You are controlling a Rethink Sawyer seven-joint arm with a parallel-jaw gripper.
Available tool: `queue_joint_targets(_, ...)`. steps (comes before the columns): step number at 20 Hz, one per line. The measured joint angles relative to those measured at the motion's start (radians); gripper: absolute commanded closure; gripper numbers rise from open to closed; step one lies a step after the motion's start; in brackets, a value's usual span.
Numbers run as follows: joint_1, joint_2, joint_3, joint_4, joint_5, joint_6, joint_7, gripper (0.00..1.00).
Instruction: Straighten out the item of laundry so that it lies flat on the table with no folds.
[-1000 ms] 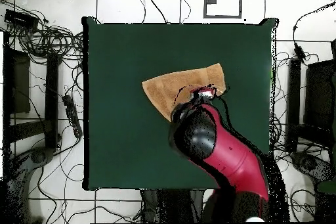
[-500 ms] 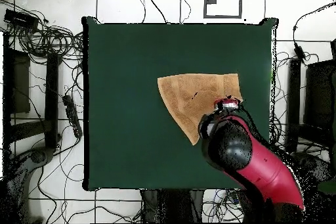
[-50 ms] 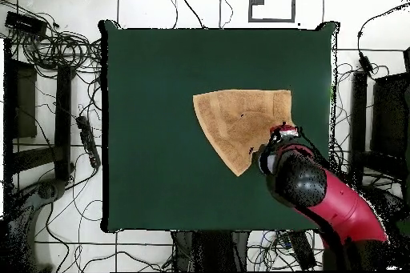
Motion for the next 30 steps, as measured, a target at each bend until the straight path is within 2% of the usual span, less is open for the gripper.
queue_joint_targets(6,-0.01,0.039,0.013,0.0,-0.074,-0.004,0.0,1.0)
queue_joint_targets(19,-0.044,0.132,0.073,-0.001,-0.147,-0.058,0.0,1.0)
queue_joint_targets(30,-0.133,0.212,0.131,-0.002,-0.219,-0.059,0.0,1.0)
